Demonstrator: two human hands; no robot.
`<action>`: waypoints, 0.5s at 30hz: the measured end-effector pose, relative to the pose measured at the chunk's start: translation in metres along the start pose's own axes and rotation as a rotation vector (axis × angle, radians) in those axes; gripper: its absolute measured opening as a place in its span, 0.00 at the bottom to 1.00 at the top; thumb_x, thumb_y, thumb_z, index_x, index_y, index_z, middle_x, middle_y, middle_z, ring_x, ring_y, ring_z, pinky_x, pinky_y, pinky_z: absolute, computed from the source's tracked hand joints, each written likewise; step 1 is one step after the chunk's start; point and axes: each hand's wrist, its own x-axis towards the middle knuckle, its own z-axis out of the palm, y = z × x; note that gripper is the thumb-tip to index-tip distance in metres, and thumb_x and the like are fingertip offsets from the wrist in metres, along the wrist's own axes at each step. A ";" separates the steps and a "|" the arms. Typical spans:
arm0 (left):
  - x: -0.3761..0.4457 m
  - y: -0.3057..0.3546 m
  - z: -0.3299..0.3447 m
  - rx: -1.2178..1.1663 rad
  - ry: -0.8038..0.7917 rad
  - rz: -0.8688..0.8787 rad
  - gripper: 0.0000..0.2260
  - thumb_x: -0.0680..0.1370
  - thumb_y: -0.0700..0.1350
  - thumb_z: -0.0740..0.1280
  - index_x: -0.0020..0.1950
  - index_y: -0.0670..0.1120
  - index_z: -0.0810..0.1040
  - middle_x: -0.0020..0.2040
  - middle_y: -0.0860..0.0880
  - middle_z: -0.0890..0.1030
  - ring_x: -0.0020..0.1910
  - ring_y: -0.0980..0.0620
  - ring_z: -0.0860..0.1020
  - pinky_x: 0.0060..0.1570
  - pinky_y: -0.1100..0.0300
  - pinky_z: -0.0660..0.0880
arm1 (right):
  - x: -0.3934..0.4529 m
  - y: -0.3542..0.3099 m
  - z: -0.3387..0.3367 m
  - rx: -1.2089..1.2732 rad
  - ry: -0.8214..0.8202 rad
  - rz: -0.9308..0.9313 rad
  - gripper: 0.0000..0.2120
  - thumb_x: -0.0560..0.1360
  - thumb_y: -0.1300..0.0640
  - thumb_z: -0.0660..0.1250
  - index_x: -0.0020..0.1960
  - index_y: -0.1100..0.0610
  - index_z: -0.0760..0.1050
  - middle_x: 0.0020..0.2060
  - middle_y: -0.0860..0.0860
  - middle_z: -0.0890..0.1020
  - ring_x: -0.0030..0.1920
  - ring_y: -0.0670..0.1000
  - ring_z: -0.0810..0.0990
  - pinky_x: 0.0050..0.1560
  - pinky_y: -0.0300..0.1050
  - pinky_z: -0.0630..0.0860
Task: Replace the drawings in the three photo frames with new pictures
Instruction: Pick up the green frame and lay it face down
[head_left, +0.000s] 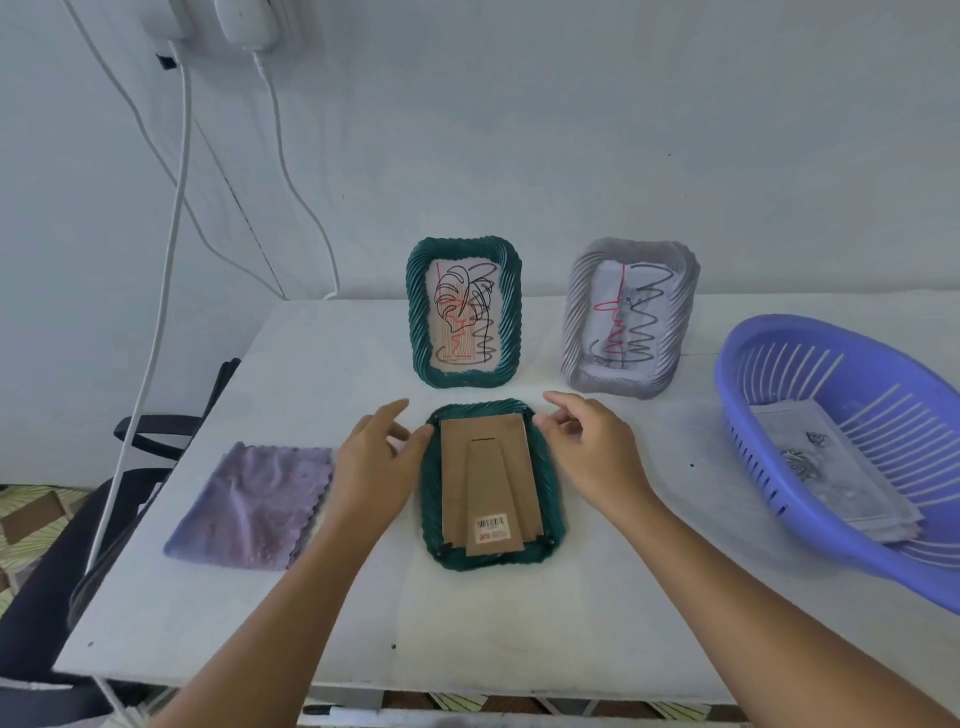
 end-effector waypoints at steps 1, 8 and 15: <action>-0.007 -0.002 -0.006 0.011 -0.011 0.001 0.19 0.80 0.56 0.68 0.70 0.54 0.76 0.50 0.56 0.80 0.43 0.59 0.78 0.38 0.68 0.70 | -0.006 0.001 -0.005 0.003 -0.025 -0.012 0.17 0.78 0.49 0.72 0.65 0.50 0.80 0.44 0.41 0.83 0.46 0.45 0.81 0.55 0.49 0.78; -0.024 -0.014 -0.010 -0.046 -0.067 -0.039 0.09 0.77 0.52 0.73 0.56 0.52 0.86 0.42 0.57 0.85 0.41 0.61 0.81 0.39 0.70 0.73 | -0.023 0.004 -0.010 -0.024 -0.087 -0.136 0.20 0.73 0.51 0.77 0.64 0.48 0.81 0.45 0.42 0.84 0.45 0.42 0.81 0.53 0.52 0.80; -0.032 -0.005 -0.014 -0.065 -0.106 0.001 0.18 0.77 0.59 0.71 0.66 0.59 0.75 0.50 0.57 0.81 0.45 0.58 0.80 0.43 0.63 0.76 | -0.027 -0.001 -0.022 -0.021 -0.190 -0.120 0.11 0.77 0.45 0.71 0.60 0.41 0.80 0.52 0.41 0.77 0.57 0.44 0.75 0.63 0.46 0.72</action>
